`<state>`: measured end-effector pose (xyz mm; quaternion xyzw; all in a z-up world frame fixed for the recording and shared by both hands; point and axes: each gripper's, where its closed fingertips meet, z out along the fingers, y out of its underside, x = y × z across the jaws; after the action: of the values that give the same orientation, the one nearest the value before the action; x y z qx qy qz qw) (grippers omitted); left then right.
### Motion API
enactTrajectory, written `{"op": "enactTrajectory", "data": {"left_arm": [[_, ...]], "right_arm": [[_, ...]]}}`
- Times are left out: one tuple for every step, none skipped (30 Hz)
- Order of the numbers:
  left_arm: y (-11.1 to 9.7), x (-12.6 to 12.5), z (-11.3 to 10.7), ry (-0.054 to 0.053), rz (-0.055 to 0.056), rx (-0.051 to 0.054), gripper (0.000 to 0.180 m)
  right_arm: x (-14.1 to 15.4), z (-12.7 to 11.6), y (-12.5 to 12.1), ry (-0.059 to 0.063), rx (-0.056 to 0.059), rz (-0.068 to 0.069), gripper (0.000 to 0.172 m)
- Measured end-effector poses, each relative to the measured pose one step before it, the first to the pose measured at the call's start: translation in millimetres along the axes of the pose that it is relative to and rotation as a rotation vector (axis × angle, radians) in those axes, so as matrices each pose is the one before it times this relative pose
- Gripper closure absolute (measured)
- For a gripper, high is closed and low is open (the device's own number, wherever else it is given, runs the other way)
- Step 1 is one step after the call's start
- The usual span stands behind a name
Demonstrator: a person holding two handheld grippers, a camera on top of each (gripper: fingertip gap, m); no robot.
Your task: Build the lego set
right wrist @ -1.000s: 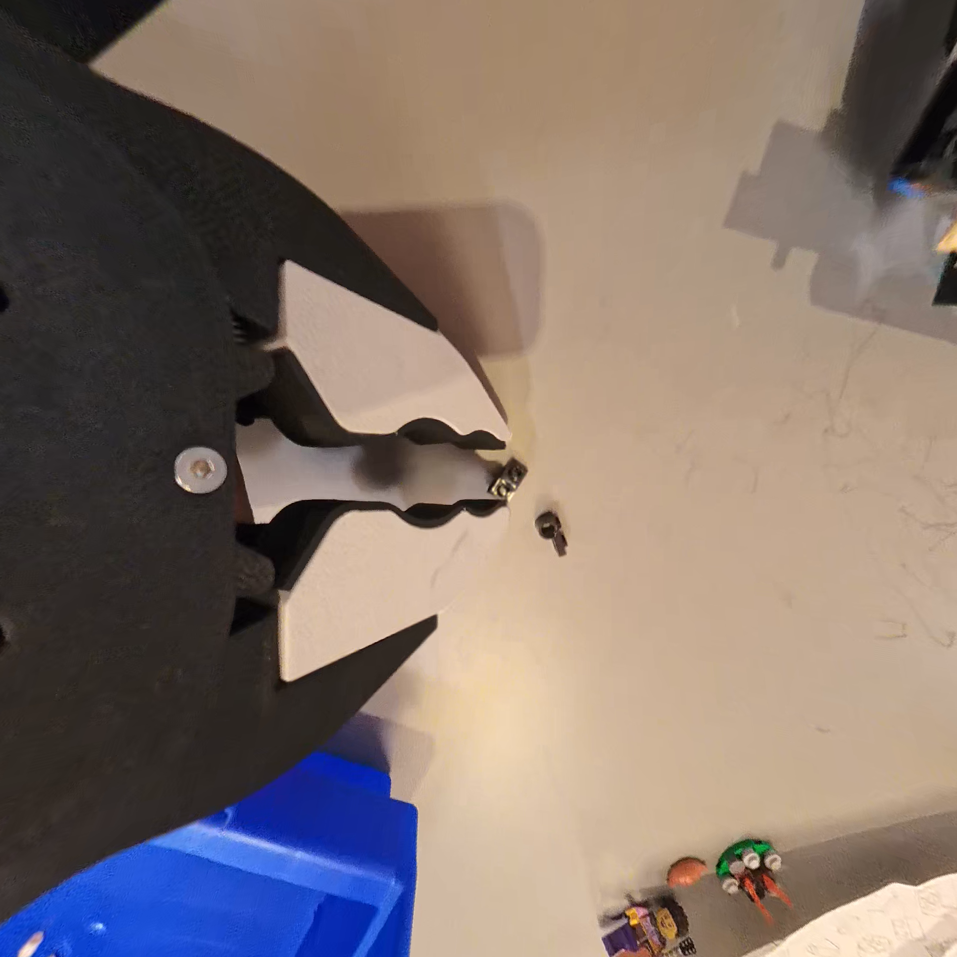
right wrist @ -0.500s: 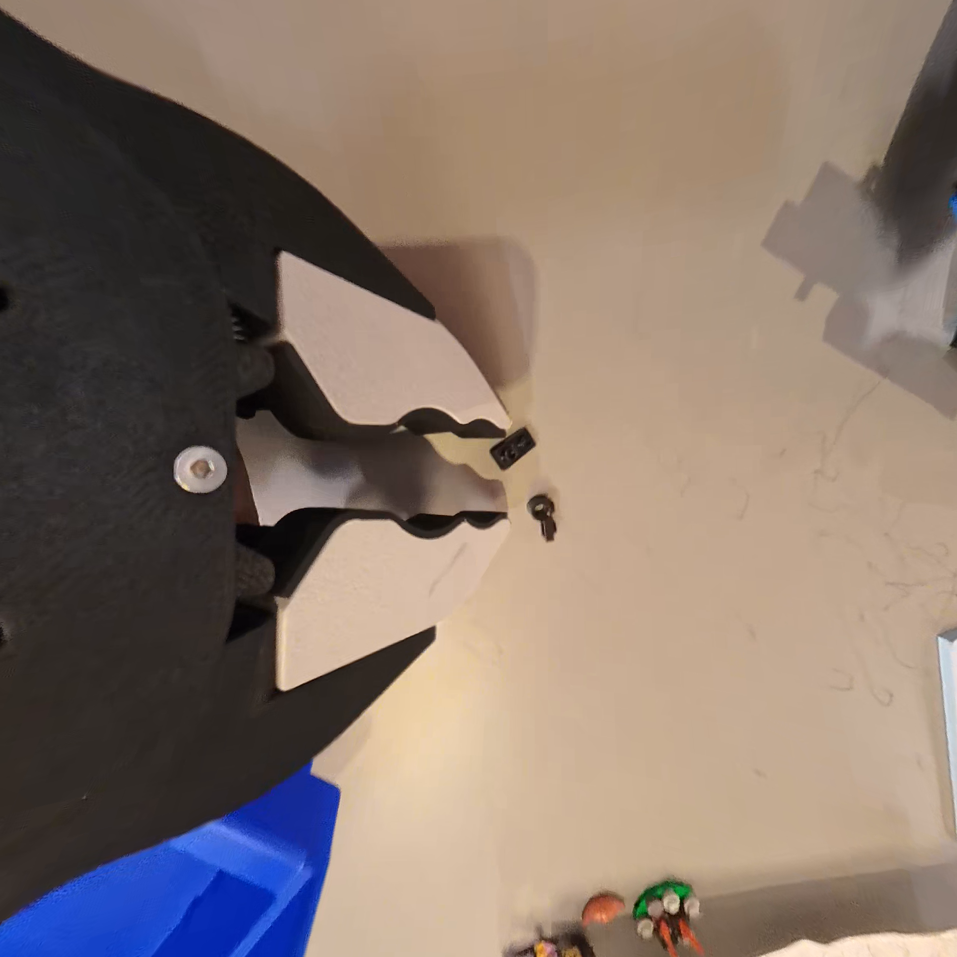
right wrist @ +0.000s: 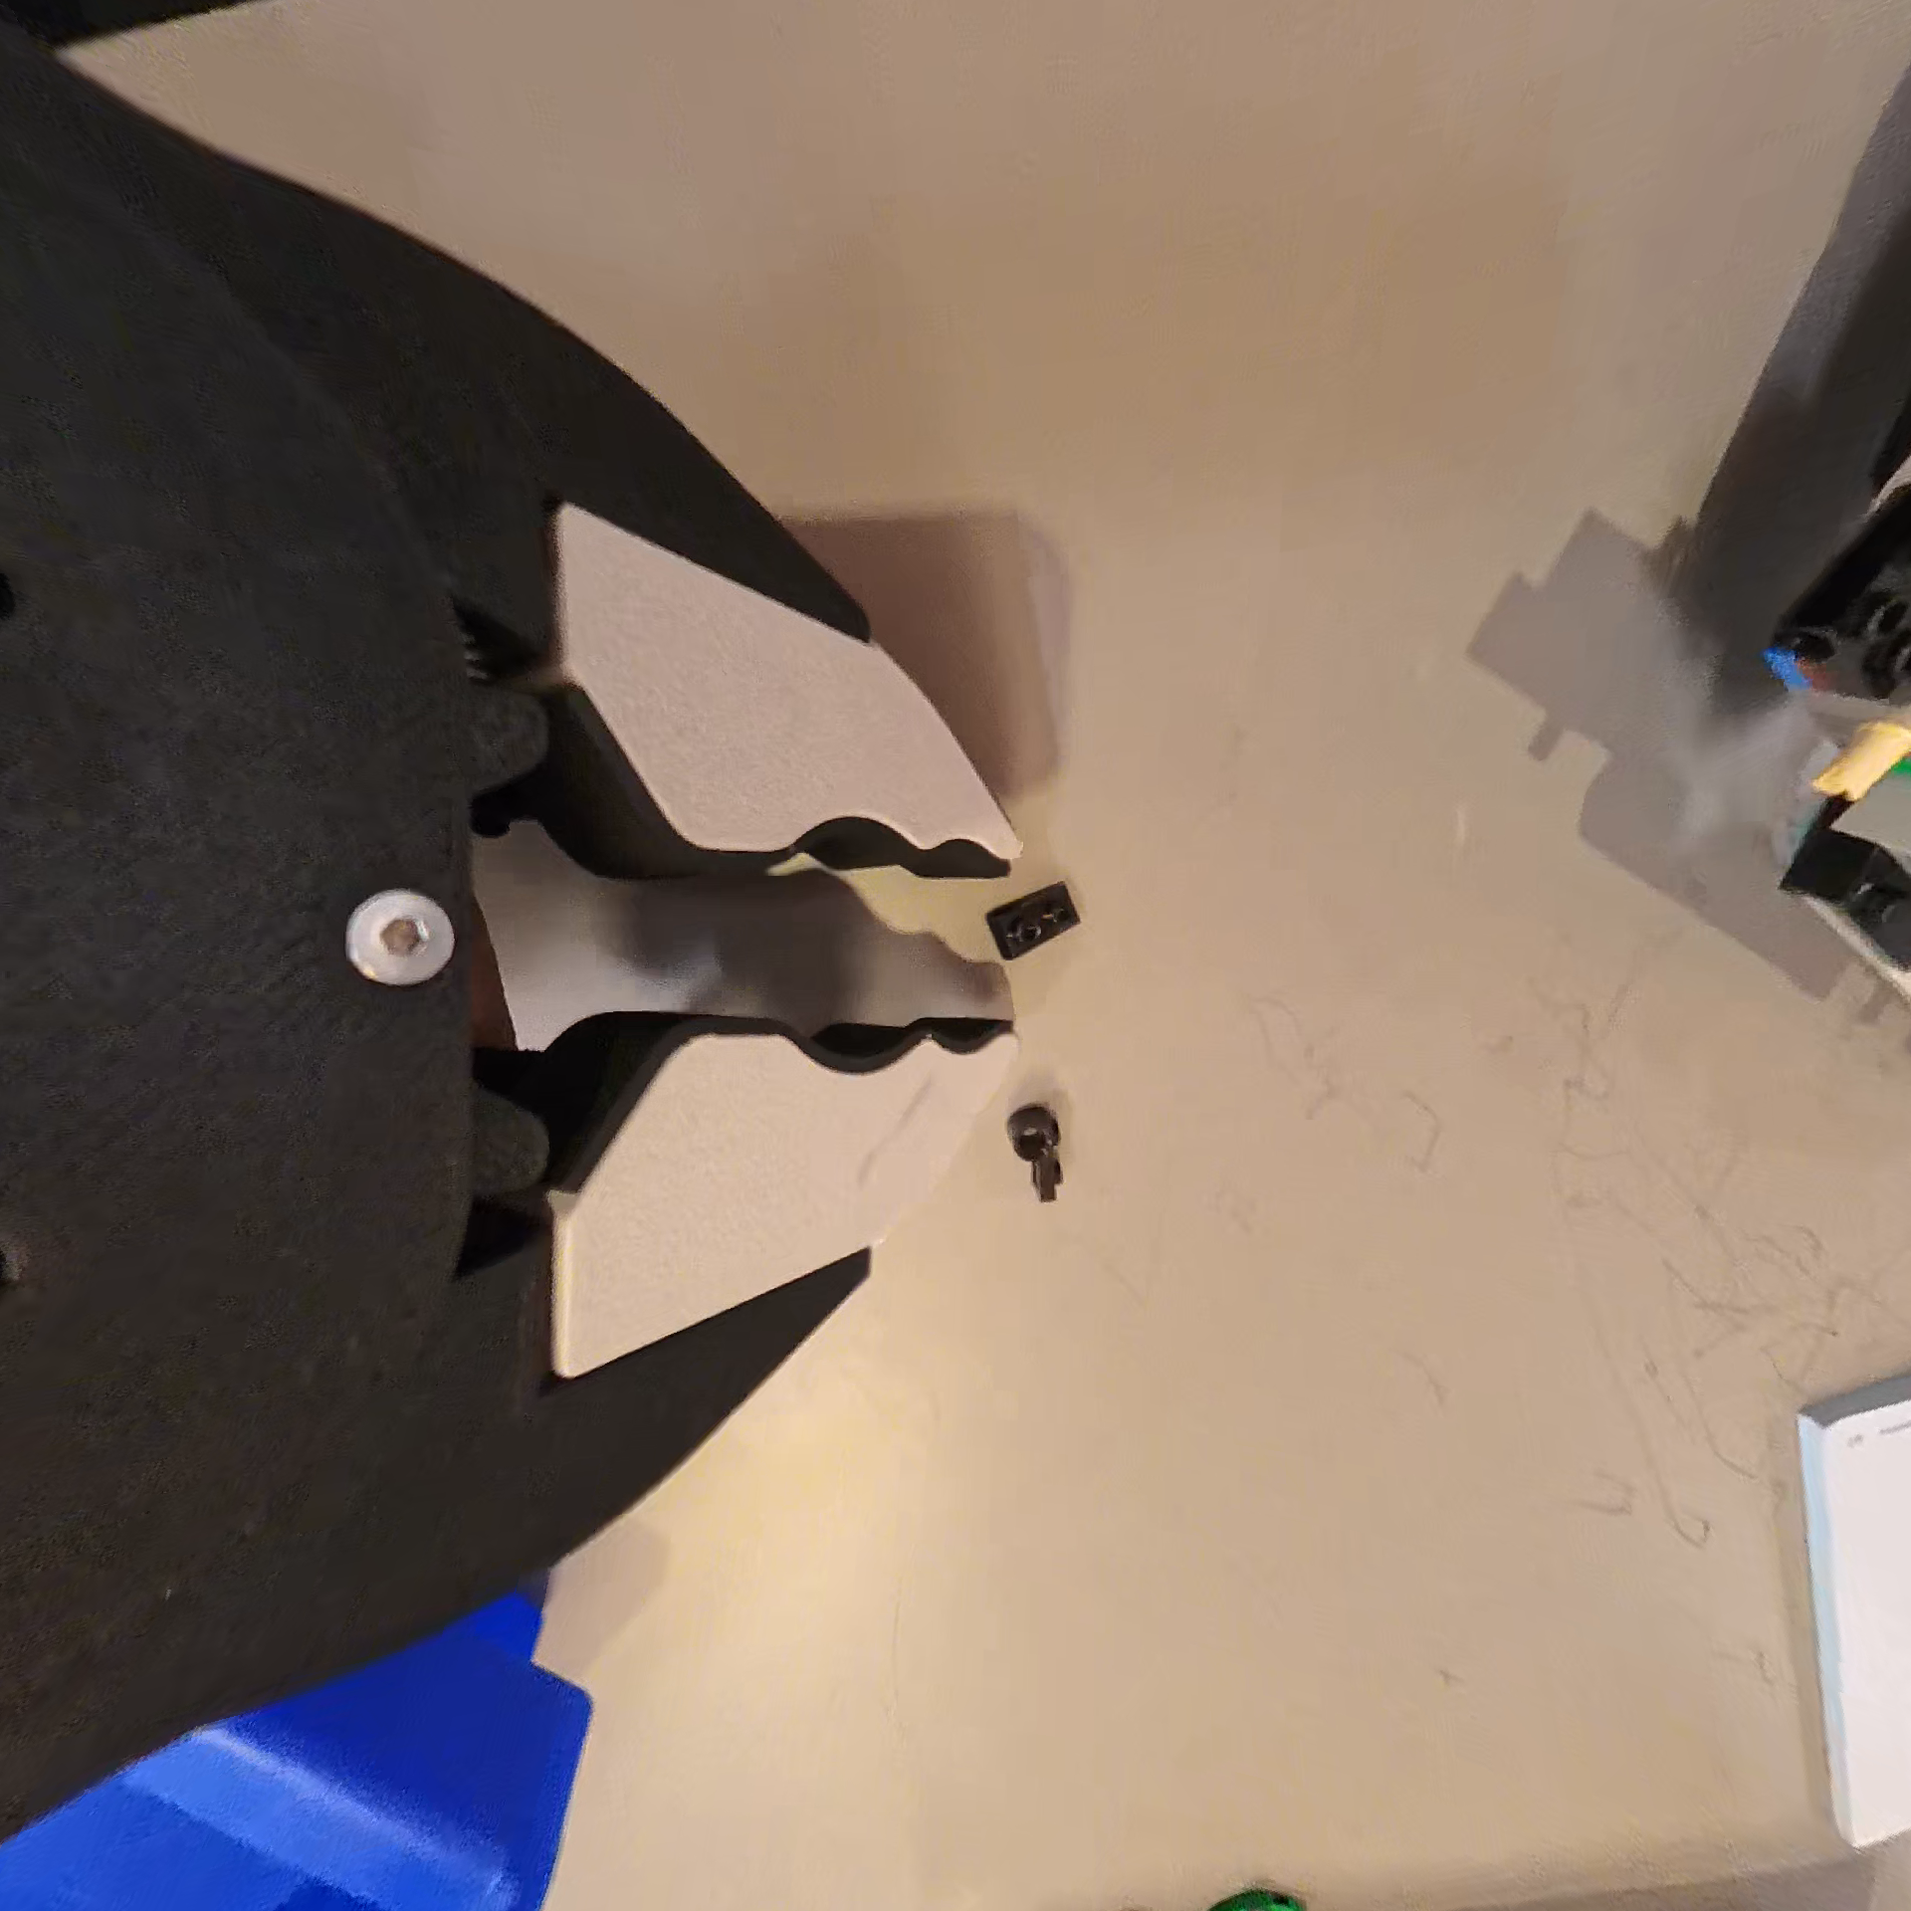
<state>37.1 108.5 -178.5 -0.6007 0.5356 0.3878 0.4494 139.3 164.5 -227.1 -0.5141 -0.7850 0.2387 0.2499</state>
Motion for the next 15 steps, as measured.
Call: {"op": "enactTrajectory", "data": {"left_arm": [[-0.24, -0.15, -0.18, -0.0019, 0.0013, -0.0003, 0.155], [0.04, -0.13, -0.32, -0.0019, 0.0011, -0.001, 0.155], [0.25, -0.13, -0.18, -0.001, 0.0002, -0.0011, 0.154], [0.38, -0.3, -0.1, -0.0005, -0.0013, -0.0002, 0.154], [0.37, -0.29, 0.11, 0.0002, -0.0025, 0.0006, 0.154], [0.42, -0.21, 0.4, 0.001, -0.0022, 0.0002, 0.154], [0.37, -0.17, 0.5, 0.0012, -0.0014, -0.0001, 0.154], [0.28, -0.08, 0.34, 0.0008, -0.001, -0.0001, 0.154], [0.17, 0.2, 0.14, 0.0011, -0.0002, 0.0003, 0.154], [-0.02, 0.44, -0.01, 0.0018, 0.0001, 0.0004, 0.154], [0.03, 0.38, 0.0, 0.0011, 0.001, 0.0001, 0.154], [0.02, 0.27, -0.14, 0.0001, 0.0013, -0.0006, 0.154], [0.17, -0.23, -0.09, -0.0012, 0.0009, -0.0013, 0.154], [0.25, -0.59, -0.19, -0.0024, -0.0002, -0.0015, 0.154], [0.34, -0.86, -0.25, -0.0026, -0.0012, -0.0009, 0.154]], "right_arm": [[-2.46, 0.33, -0.29, -0.0211, 0.0051, 0.0108, 0.147], [-5.56, 0.12, -0.09, -0.035, -0.0044, 0.0156, 0.147], [-6.98, -0.09, -0.25, -0.033, -0.0056, 0.0028, 0.147], [-4.47, 0.19, -0.72, -0.0063, -0.0024, -0.0125, 0.147], [-2.24, 0.12, -0.77, 0.0107, -0.0015, -0.0167, 0.147], [-2.6, -0.06, -0.63, 0.005, -0.004, -0.0119, 0.147], [-1.5, 0.06, -0.39, 0.0057, -0.0052, -0.003, 0.148], [0.67, 0.19, -0.31, 0.0152, -0.0058, 0.0075, 0.147], [1.52, 0.27, -0.6, 0.0178, -0.004, 0.0173, 0.147], [0.62, 0.35, -0.94, 0.0118, -0.0028, 0.03, 0.147], [-0.38, 0.47, -1.22, 0.0066, -0.0031, 0.0399, 0.147], [-1.61, 0.15, -2.19, 0.0067, 0.0053, 0.038, 0.146], [-3.35, -0.21, -2.53, 0.0035, 0.013, 0.0387, 0.146], [-4.48, -0.4, -1.71, 0.0008, 0.0106, 0.049, 0.146], [-3.54, -0.49, -1.15, 0.0113, 0.0091, 0.057, 0.146]]}}
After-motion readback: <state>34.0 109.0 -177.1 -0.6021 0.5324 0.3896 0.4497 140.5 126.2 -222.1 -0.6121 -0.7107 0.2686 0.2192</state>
